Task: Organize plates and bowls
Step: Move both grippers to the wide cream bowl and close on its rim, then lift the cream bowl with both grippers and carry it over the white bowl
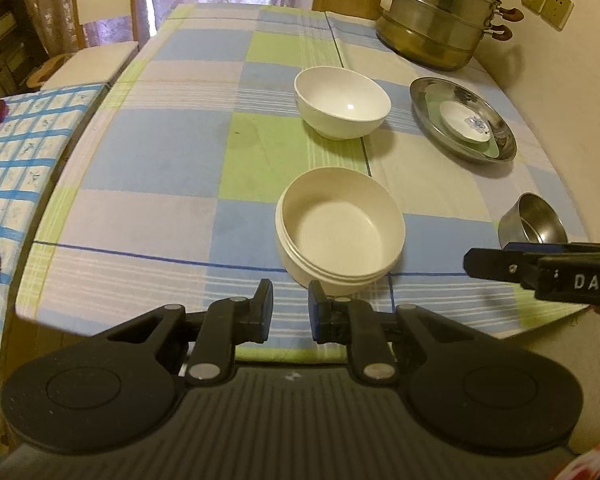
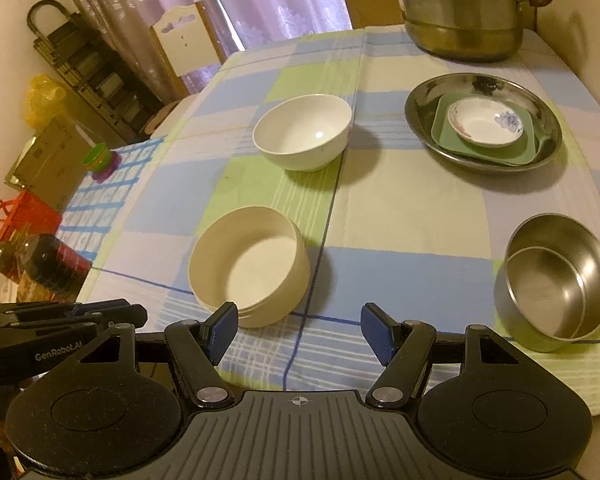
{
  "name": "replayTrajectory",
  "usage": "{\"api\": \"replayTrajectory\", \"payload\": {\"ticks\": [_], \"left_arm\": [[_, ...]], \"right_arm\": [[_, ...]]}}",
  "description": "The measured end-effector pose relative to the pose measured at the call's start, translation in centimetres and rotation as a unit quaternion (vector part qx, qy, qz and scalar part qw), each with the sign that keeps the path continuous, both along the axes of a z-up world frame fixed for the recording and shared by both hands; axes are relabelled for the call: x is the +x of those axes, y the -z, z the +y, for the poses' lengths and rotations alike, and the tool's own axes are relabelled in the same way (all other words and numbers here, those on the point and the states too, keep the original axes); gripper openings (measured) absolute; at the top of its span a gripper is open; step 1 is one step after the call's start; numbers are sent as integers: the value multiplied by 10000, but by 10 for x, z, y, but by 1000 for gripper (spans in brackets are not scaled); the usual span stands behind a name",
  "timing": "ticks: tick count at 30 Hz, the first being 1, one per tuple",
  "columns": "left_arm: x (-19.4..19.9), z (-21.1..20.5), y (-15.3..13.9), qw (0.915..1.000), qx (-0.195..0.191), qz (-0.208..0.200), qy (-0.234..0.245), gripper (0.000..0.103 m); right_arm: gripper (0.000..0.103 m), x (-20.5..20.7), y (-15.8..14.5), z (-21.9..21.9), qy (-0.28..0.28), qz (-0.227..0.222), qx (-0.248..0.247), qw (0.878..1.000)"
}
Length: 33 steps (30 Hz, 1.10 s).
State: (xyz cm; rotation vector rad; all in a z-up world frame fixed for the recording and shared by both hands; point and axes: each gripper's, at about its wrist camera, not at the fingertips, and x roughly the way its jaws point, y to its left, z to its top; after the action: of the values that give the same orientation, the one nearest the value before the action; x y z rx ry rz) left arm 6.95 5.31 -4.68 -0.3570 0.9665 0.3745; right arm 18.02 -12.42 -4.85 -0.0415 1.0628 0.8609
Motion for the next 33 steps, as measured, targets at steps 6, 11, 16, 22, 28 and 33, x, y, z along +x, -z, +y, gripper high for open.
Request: {"api": "replayTrajectory", "payload": {"ticks": [6,11,16,22,28,33], "left_arm": [[13,15,9,9997,-169,14,155,17],[26,25,18,9992,-306,8,250,23],[38,32,27,9987,-382,63,323,23],[51,40,39,9983,-420,126,382,23],[61,47,48,9978,-466,156,435,23],[68,50,53,9969,-551,166,542,20]], "right_arm": [[68,3,12,14,128,100,-121,9998],[67,5,21,26,175,162,-157,9996],[56,5,30,40,198,127,-190,9995],[44,11,41,52,358,150,-169,9991],[29,15,49,61,398,176,-236,9988],[17,16,50,65,424,199,-297,9985]]}}
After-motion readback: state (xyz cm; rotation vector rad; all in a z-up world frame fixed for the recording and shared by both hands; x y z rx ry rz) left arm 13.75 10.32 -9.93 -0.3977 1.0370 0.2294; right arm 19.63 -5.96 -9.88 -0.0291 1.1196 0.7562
